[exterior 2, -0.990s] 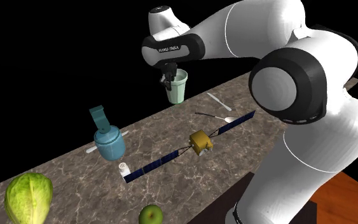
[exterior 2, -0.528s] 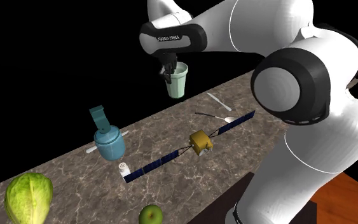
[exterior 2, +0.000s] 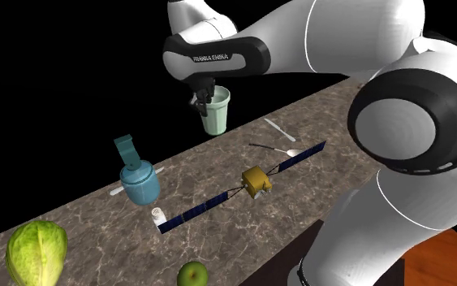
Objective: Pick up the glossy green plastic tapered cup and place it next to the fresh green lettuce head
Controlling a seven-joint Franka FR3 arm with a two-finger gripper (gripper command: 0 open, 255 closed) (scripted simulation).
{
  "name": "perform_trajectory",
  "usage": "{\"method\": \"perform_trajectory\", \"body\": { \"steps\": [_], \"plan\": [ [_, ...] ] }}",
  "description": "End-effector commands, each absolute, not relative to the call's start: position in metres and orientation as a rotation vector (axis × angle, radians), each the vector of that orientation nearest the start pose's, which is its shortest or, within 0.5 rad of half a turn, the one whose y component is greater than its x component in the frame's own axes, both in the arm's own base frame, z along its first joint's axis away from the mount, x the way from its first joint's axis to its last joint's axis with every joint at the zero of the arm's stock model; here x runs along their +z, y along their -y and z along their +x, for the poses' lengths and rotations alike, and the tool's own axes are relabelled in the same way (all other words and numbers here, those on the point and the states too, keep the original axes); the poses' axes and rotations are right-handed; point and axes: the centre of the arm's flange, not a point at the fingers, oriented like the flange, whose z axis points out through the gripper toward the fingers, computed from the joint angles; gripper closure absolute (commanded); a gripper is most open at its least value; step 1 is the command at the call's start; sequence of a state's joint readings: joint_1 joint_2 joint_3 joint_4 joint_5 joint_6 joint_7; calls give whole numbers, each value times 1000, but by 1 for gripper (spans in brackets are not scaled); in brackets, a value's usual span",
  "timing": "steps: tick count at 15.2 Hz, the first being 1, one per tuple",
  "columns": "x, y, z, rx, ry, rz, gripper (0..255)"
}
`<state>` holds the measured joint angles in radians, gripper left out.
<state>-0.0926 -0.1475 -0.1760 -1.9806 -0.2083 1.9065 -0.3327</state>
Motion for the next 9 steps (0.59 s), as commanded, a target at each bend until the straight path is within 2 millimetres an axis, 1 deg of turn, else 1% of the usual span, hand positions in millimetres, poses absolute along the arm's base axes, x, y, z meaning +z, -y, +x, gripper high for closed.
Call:
{"method": "perform_trajectory", "body": {
  "steps": [1,9],
  "plan": [
    [538,129,499,-31,209,-3323,255],
    [539,23,494,-31,209,-3323,255]
  ]
}}
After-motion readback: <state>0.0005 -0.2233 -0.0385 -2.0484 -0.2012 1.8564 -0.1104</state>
